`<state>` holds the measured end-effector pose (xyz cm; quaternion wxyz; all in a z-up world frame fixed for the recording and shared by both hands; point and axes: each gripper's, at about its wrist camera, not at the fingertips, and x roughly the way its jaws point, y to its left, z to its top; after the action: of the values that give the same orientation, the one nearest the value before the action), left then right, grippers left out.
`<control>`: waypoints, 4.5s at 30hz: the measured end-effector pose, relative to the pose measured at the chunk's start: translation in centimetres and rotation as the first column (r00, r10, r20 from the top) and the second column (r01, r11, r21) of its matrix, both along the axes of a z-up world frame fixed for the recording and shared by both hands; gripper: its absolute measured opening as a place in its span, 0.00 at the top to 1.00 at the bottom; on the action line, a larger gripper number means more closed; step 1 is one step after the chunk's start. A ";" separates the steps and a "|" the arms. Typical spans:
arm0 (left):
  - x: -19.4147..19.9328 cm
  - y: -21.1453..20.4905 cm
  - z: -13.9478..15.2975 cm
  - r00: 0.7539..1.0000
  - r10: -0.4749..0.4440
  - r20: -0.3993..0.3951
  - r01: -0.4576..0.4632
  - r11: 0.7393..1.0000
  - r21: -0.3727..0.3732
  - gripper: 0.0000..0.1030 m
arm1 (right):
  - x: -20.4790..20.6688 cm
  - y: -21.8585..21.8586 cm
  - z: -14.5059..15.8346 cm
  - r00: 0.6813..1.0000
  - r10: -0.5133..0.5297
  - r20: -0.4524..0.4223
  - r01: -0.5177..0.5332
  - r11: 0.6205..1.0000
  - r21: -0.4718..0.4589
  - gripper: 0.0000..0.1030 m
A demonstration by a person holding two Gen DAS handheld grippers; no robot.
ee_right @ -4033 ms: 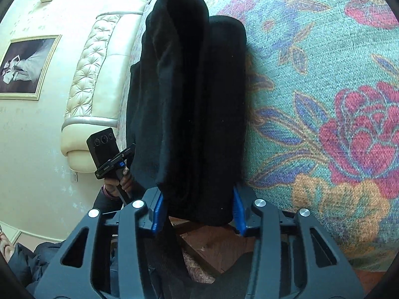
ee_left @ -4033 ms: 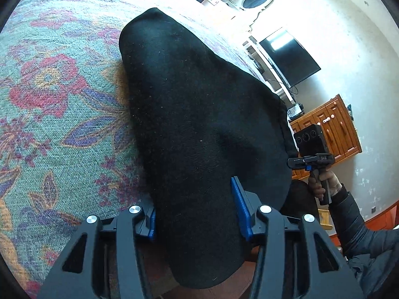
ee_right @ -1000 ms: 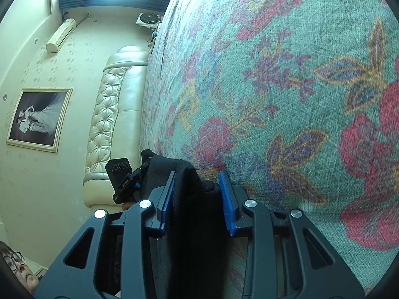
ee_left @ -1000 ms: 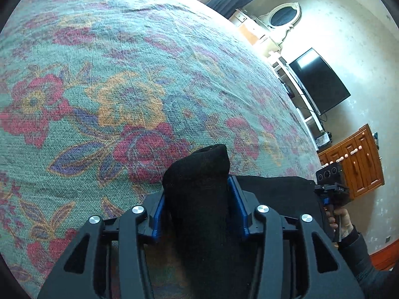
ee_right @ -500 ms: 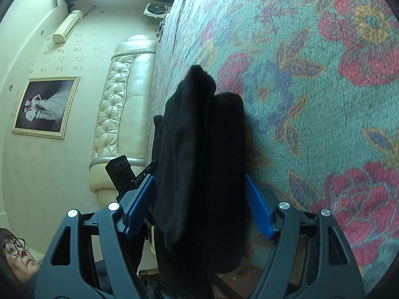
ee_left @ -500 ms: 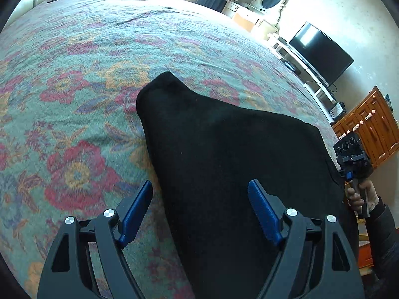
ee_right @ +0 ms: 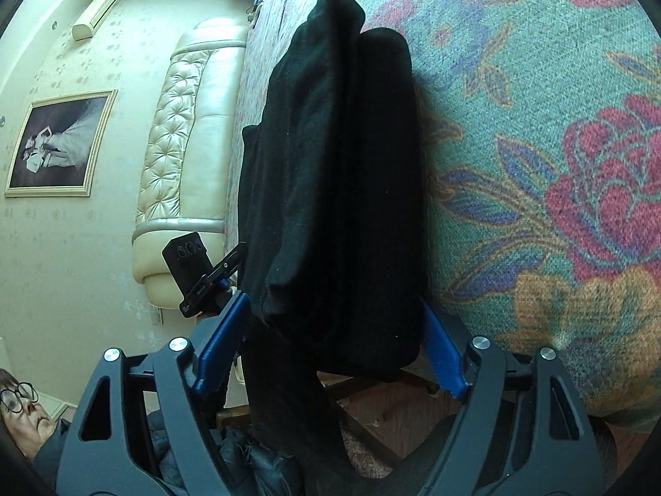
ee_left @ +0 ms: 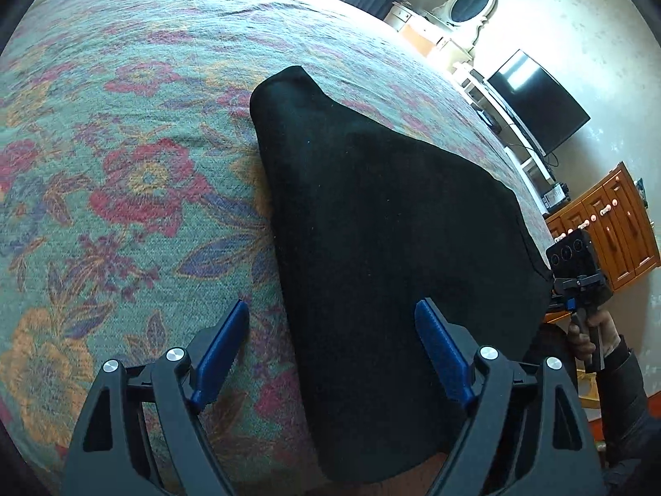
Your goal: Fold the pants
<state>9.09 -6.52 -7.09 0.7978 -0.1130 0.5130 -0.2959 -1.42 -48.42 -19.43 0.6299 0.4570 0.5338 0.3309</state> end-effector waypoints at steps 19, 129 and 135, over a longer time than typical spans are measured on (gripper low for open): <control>-2.2 -1.2 -0.8 0.990 -0.143 0.002 0.143 0.987 -0.076 0.51 | 0.6 -0.3 -0.8 0.999 -0.039 -0.029 0.039 0.999 -0.028 0.49; 7.8 9.7 -1.6 0.988 0.099 -0.116 -0.124 0.963 -0.241 0.77 | 21.0 10.6 1.0 0.987 0.033 0.155 -0.029 0.999 -0.032 0.66; 7.1 10.7 -2.5 0.984 0.113 -0.140 -0.149 0.949 -0.277 0.67 | 20.2 9.8 0.0 0.991 0.023 0.130 -0.027 0.999 0.023 0.60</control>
<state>16.24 4.21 -9.59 0.7579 -0.2790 0.5042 -0.3058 18.83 -38.64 -19.45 0.6533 0.4355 0.4934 0.3742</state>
